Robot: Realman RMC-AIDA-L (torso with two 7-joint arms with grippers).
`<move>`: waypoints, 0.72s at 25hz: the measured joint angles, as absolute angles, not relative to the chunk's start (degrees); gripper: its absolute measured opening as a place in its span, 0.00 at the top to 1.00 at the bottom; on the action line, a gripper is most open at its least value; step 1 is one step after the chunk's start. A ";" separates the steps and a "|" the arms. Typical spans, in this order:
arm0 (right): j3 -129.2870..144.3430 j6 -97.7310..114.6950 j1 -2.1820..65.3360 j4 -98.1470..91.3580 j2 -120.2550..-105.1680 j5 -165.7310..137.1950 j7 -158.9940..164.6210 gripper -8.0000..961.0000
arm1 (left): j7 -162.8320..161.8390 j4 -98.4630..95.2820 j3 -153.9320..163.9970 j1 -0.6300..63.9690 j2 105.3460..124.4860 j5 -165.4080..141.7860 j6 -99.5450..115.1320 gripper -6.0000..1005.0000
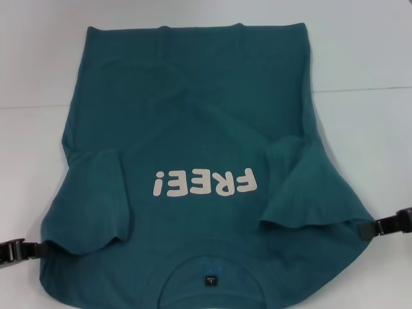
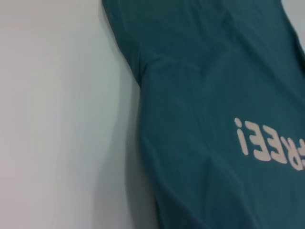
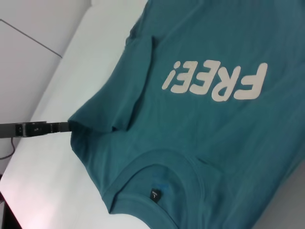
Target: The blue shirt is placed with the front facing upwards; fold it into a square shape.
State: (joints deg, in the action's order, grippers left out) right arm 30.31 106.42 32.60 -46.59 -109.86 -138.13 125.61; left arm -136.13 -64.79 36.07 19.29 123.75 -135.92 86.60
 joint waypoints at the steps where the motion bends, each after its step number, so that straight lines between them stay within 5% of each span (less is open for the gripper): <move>1: 30.28 106.50 32.38 -46.54 -109.82 -138.03 125.43 0.95 | -135.37 -64.12 35.37 19.18 123.75 -135.32 86.87 0.99; 18: 28.23 108.40 28.98 -46.23 -110.60 -134.99 123.35 0.95 | -123.86 -51.36 24.32 19.66 121.35 -131.92 89.58 0.98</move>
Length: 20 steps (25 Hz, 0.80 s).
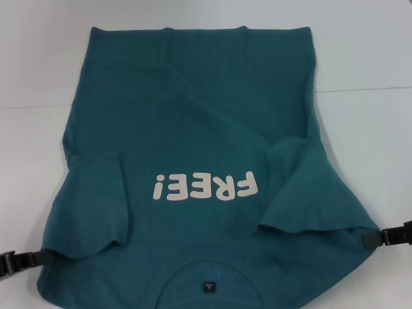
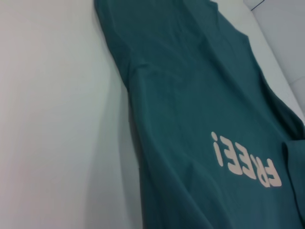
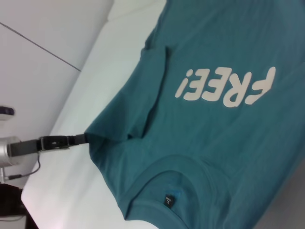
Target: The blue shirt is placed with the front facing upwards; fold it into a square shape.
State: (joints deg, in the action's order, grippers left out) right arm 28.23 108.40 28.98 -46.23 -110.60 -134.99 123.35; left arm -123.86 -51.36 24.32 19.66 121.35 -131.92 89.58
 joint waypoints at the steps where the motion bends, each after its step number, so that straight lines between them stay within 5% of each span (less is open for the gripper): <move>1: 27.99 108.69 28.83 -46.23 -110.60 -134.84 123.35 0.95 | -123.79 -51.34 24.15 19.59 121.32 -131.91 89.84 0.98; 15: 24.54 109.32 24.08 -45.73 -110.09 -134.81 120.44 0.95 | -120.37 -49.61 17.32 16.96 121.52 -131.57 96.38 0.98; 20: 23.14 108.16 22.02 -41.40 -107.95 -134.89 118.67 0.95 | -119.62 -48.90 16.81 16.05 121.89 -130.95 98.08 0.98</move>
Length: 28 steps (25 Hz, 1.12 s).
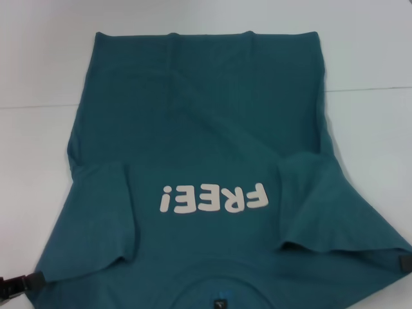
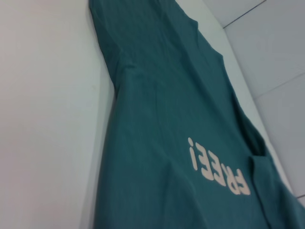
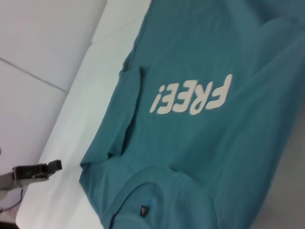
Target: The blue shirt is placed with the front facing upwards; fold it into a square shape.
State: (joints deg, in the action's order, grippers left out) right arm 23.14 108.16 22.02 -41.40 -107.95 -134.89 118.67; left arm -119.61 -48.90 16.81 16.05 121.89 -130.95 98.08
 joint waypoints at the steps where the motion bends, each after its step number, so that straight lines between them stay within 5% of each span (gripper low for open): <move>1: 22.77 107.49 21.77 -40.27 -107.53 -134.89 118.39 0.95 | -119.37 -48.71 16.79 15.97 121.95 -130.76 98.18 0.98; 18: 22.94 104.04 24.19 -37.14 -106.27 -135.27 119.25 0.95 | -114.56 -59.61 17.95 14.76 122.46 -130.02 96.70 0.98; 23: 22.88 104.33 24.53 -37.11 -106.58 -135.27 119.43 0.95 | -115.12 -61.37 17.91 13.54 122.60 -132.22 95.86 0.81; 28: 22.92 104.57 25.18 -37.09 -106.65 -135.24 119.98 0.95 | -114.79 -60.93 20.88 13.87 123.65 -134.87 93.31 0.48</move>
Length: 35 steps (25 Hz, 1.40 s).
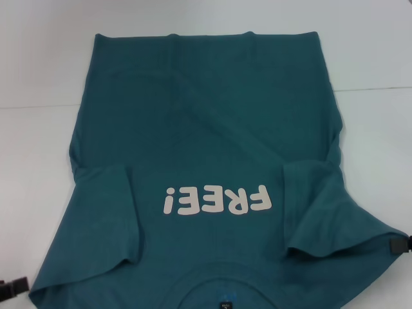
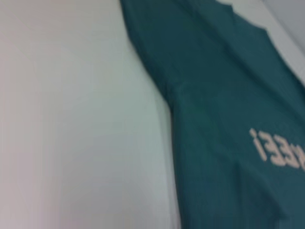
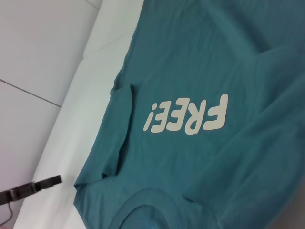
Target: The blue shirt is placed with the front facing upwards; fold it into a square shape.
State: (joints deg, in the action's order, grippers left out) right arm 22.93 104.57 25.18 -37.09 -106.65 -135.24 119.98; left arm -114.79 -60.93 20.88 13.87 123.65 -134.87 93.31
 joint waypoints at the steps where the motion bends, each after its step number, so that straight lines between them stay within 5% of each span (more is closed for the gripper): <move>1: 22.95 104.75 25.37 -37.09 -106.67 -135.24 120.15 0.95 | -114.88 -60.86 21.87 13.97 123.77 -135.41 92.63 0.43; 14: 22.93 105.21 25.82 -37.23 -106.70 -135.16 120.32 0.95 | -116.15 -60.72 23.94 14.27 124.01 -136.25 88.98 0.11; 35: 22.93 105.31 26.03 -37.13 -106.65 -135.27 120.32 0.95 | -119.27 -54.61 29.80 18.73 123.66 -138.41 87.11 0.10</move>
